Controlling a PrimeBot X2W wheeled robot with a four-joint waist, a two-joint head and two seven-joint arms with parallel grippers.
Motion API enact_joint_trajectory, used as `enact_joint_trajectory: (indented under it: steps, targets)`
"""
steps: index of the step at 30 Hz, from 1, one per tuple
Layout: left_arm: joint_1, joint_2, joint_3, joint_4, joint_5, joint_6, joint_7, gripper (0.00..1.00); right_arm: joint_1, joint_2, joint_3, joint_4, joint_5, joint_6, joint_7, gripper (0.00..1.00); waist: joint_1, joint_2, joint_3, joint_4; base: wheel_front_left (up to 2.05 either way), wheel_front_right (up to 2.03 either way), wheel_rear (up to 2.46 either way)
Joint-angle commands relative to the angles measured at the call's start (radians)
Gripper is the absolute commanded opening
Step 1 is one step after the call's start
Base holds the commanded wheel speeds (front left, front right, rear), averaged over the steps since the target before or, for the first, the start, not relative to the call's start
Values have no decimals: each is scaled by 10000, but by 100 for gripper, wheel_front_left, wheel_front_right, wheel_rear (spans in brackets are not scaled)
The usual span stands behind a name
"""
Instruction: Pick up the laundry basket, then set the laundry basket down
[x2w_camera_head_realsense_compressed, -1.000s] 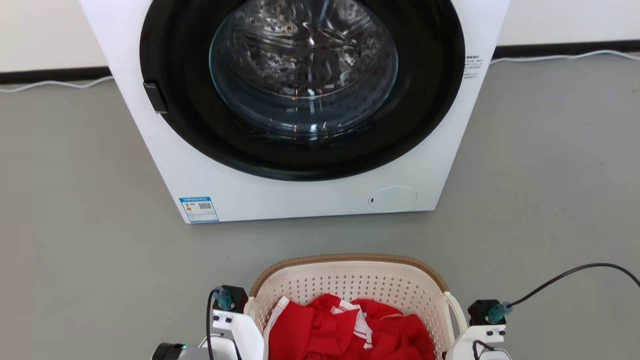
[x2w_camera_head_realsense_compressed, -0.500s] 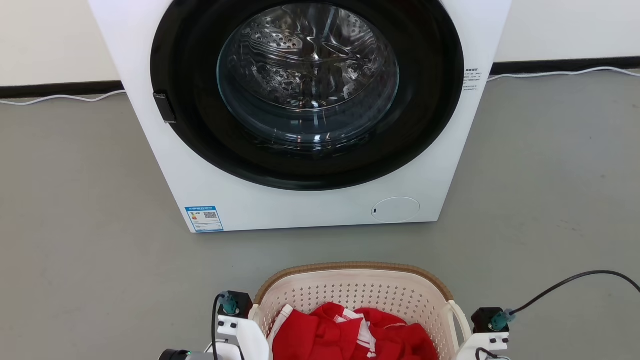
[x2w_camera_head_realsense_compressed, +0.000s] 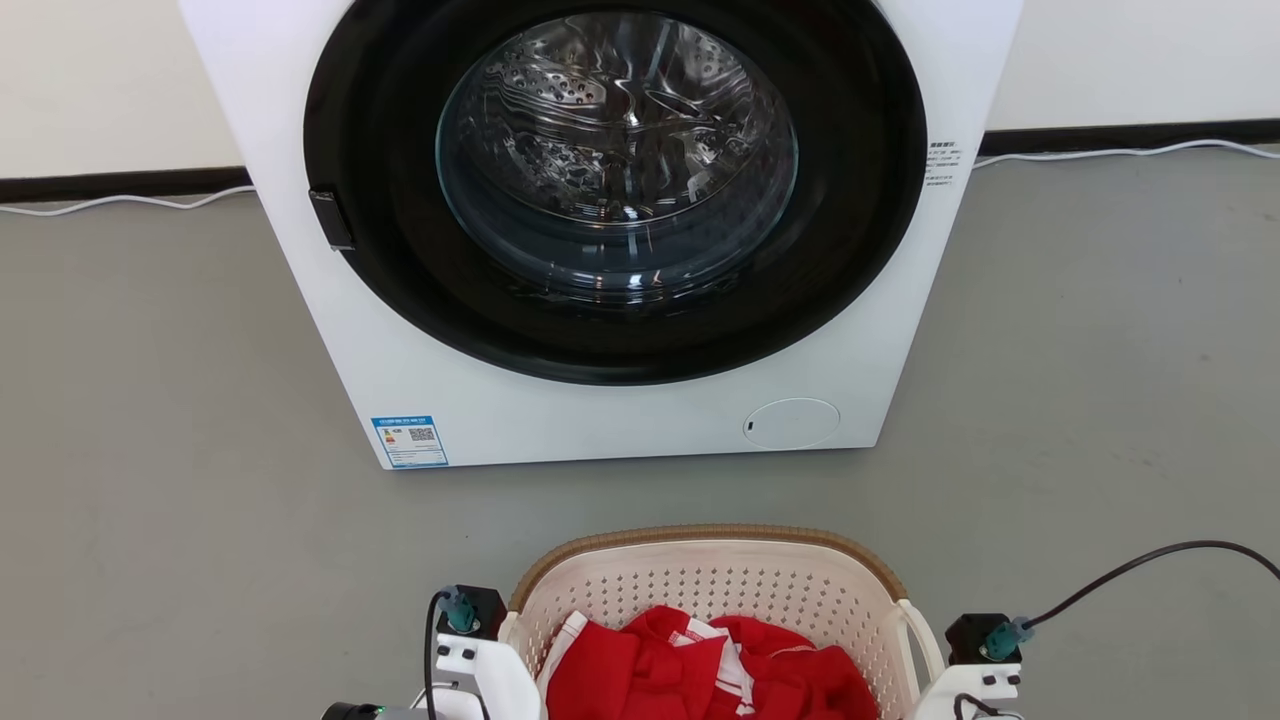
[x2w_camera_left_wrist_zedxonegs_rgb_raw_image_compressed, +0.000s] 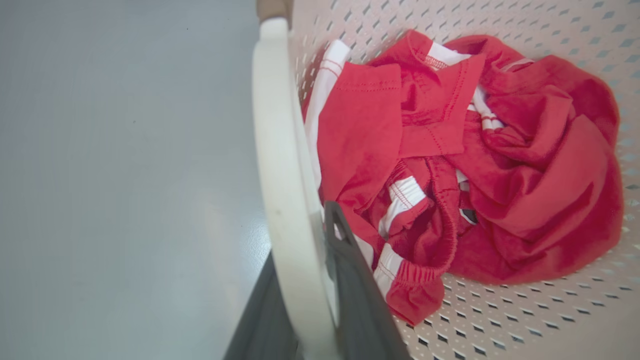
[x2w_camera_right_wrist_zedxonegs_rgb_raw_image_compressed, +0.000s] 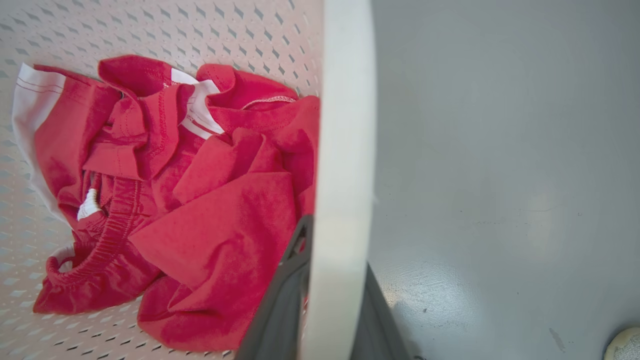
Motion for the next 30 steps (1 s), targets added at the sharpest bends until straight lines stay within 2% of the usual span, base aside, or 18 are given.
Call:
enact_joint_trajectory:
  steps: [1,30]
  targets:
    - [-212,-4,68,-256,-97,-77,-5,0,-189,76,126,-205,-161,152,-86,0,1,-1,5,10,0,0,0]
    - [-259,-5,-266,-293,-499,13,-155,0,-256,76,152,-205,-91,152,-167,0,1,-1,25,96,0,0,0]
